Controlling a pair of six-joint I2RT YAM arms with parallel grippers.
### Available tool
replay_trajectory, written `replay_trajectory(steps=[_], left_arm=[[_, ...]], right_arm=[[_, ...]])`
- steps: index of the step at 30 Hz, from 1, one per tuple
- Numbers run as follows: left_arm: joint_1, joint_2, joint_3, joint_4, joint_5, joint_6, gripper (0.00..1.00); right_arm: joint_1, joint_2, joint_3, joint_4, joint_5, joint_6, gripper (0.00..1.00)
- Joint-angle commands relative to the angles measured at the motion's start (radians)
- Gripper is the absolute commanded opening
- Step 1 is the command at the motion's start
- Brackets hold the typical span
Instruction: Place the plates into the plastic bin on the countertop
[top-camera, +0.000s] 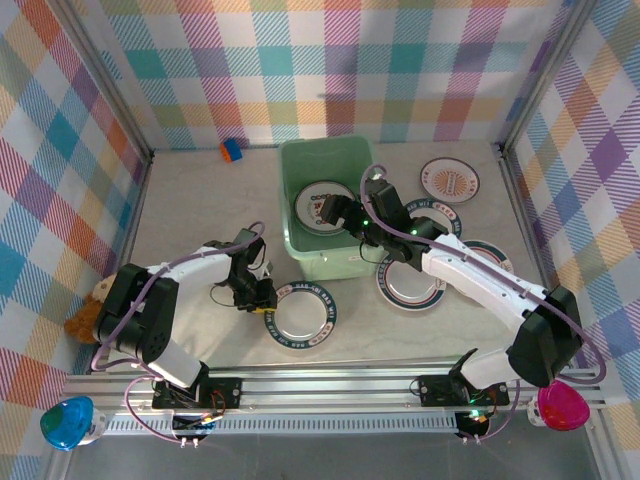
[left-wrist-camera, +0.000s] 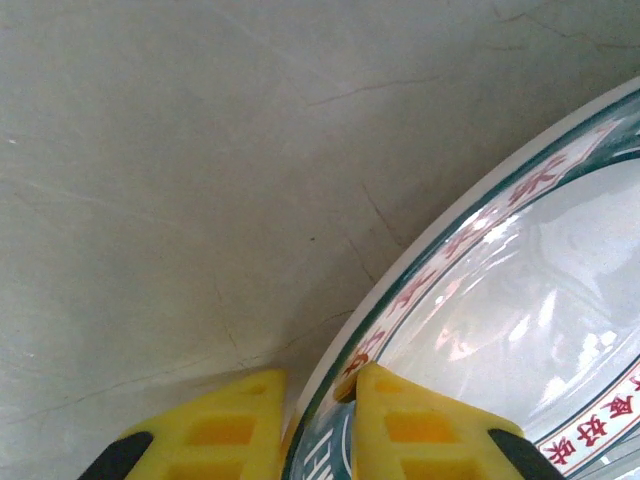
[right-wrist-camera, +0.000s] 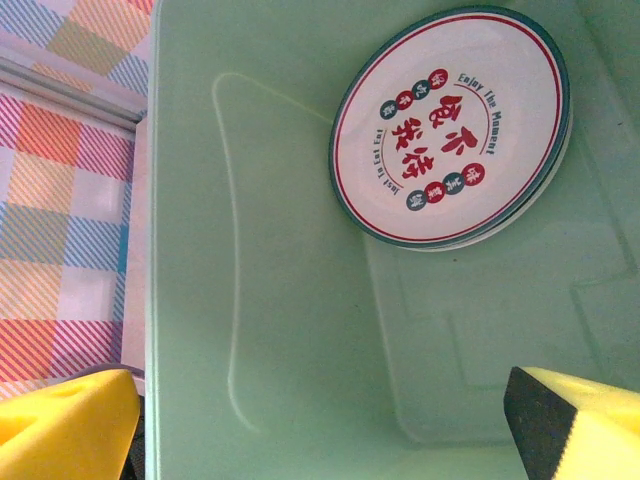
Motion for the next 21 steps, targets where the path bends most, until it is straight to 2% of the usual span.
replay_trajectory(steps=[1, 13, 21], left_arm=[[-0.009, -0.024, -0.008, -0.022, -0.060, -0.014, 0.16], [-0.009, -0.243, 0.038, -0.178, -0.135, -0.059, 0.06], [0.007, -0.376, 0.162, -0.354, -0.298, -0.092, 0.00]], right_arm=[[0.007, 0.000, 0.015, 0.015, 0.013, 0.016, 0.95], [0.007, -0.058, -0.012, 0.012, 0.026, 0.021, 0.95], [0.009, -0.097, -0.020, 0.011, 0.030, 0.010, 0.92]])
